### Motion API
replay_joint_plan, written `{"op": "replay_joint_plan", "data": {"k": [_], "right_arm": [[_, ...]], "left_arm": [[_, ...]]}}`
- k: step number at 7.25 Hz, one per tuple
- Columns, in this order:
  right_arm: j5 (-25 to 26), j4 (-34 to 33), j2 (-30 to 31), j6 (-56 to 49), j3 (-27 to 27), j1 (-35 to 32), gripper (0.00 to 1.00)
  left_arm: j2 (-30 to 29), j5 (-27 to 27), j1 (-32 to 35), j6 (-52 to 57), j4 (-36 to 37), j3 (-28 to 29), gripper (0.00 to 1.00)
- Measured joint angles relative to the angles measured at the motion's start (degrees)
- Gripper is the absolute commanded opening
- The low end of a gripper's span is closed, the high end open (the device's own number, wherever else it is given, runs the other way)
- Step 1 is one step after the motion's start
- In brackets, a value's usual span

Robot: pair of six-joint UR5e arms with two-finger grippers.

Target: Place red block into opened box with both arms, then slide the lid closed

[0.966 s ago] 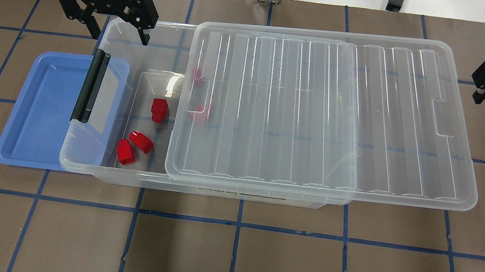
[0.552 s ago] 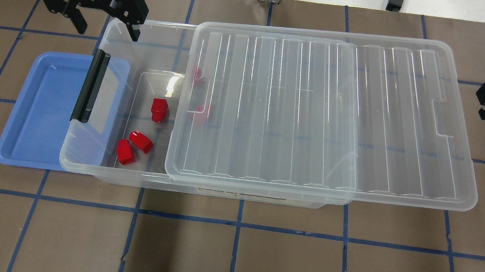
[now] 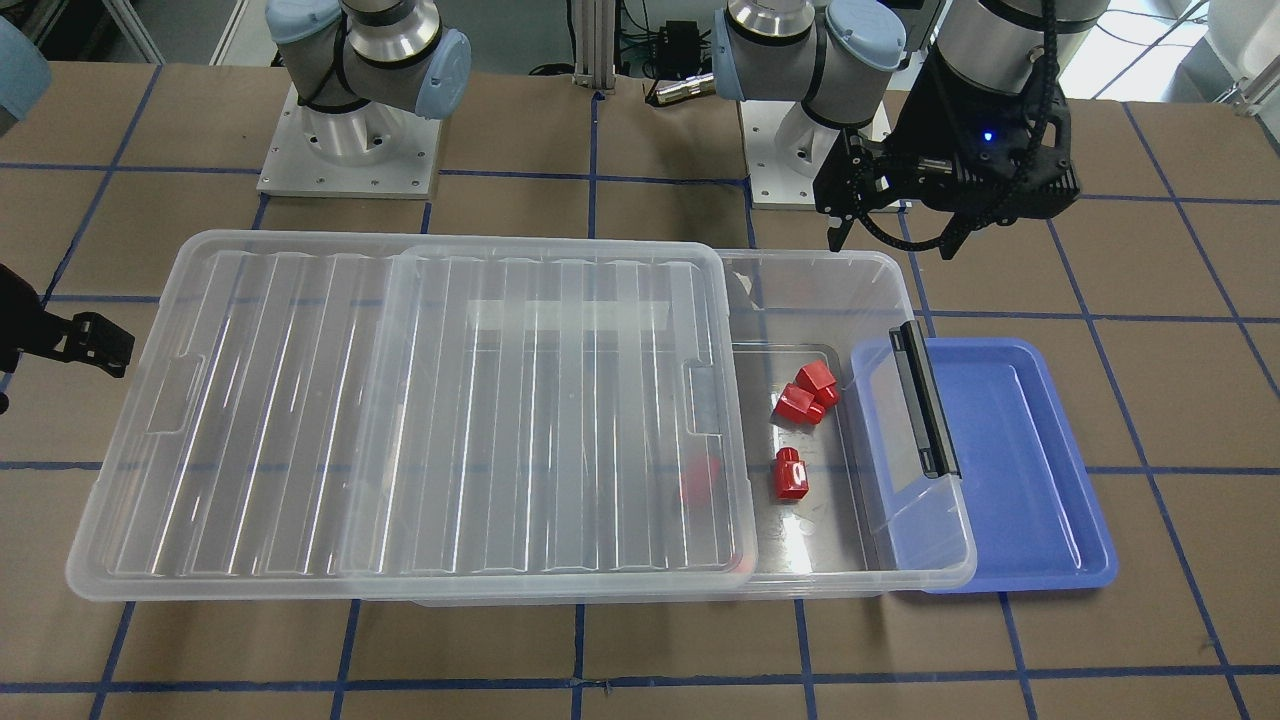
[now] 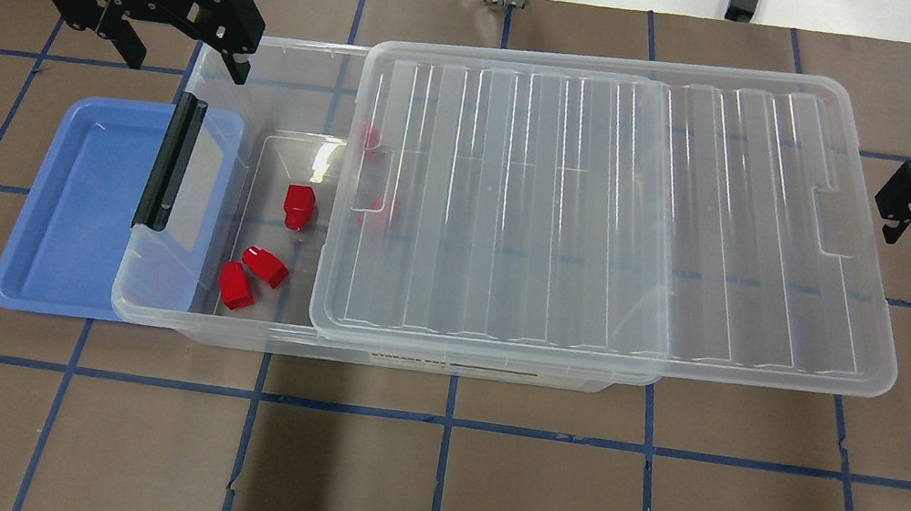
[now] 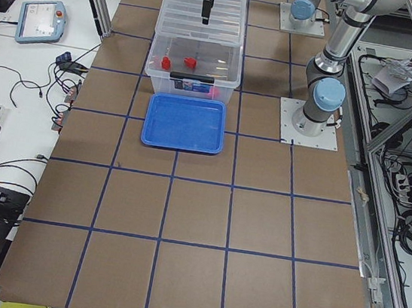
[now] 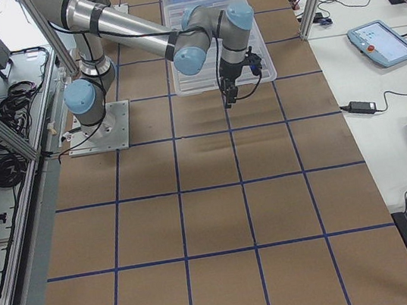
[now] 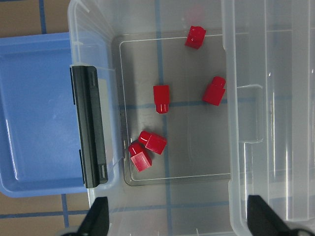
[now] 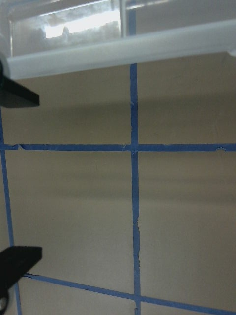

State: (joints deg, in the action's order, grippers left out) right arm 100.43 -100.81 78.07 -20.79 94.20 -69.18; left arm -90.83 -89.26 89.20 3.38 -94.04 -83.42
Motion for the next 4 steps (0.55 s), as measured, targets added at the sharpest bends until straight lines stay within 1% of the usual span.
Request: {"op": "replay_joint_plan", "data": {"k": [2,4], "right_arm": [[-0.3,0.1,-0.2,1.0,0.5,-0.1,1.0],[-0.8,0.8,-0.1,4.2,0.5,-0.5,1.0]], "left_arm": [[0.7,0.0,-0.1,0.0,0.1,-0.1,1.0],[1.0,0.2,-0.2,0.1,0.3,-0.5,1.0]]}}
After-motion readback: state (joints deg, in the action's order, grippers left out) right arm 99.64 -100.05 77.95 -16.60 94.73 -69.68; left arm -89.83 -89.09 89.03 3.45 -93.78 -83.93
